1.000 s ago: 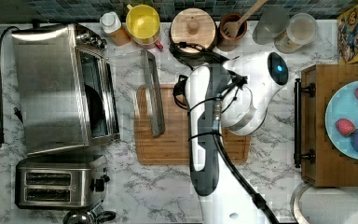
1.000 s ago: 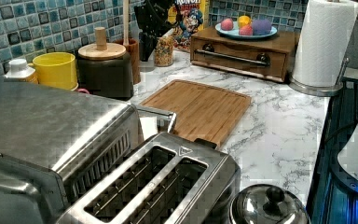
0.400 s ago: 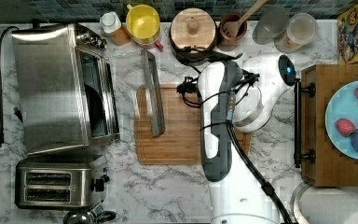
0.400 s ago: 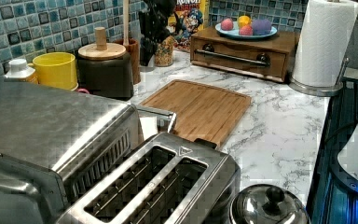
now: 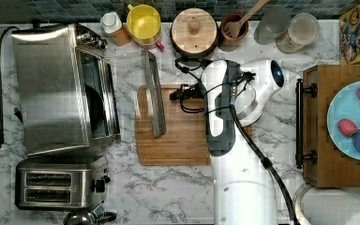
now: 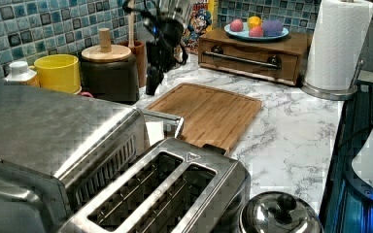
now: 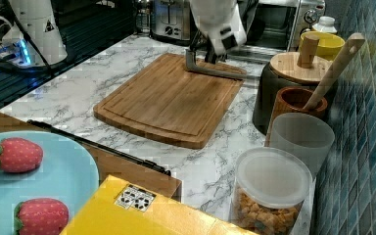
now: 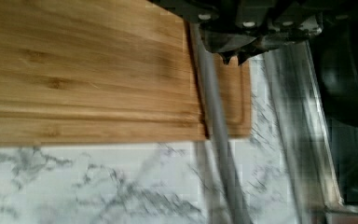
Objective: Close the oven.
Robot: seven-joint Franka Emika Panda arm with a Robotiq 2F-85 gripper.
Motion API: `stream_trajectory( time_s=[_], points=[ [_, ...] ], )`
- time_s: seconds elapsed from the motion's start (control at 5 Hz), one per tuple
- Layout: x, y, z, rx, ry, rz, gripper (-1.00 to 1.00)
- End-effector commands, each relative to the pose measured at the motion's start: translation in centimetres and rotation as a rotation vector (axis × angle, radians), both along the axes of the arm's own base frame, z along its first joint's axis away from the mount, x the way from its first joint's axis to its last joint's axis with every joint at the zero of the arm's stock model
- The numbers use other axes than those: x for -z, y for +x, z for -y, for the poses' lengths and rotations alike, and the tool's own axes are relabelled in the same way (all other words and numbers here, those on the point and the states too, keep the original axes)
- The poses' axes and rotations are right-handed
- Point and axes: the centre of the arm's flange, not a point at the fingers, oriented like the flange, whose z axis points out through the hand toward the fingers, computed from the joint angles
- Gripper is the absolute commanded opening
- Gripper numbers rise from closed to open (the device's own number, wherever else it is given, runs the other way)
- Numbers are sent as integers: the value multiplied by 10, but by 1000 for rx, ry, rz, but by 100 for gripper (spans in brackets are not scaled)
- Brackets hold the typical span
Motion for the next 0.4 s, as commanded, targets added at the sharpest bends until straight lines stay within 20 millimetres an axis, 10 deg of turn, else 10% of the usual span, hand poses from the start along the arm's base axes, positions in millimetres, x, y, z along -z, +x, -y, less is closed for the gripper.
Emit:
stream_trajectory(
  time_s=[0.2, 0.4],
  points=[
    [-30, 38, -15, -7, 108, 267, -100],
    [-41, 46, -14, 42, 143, 303, -100]
  ],
)
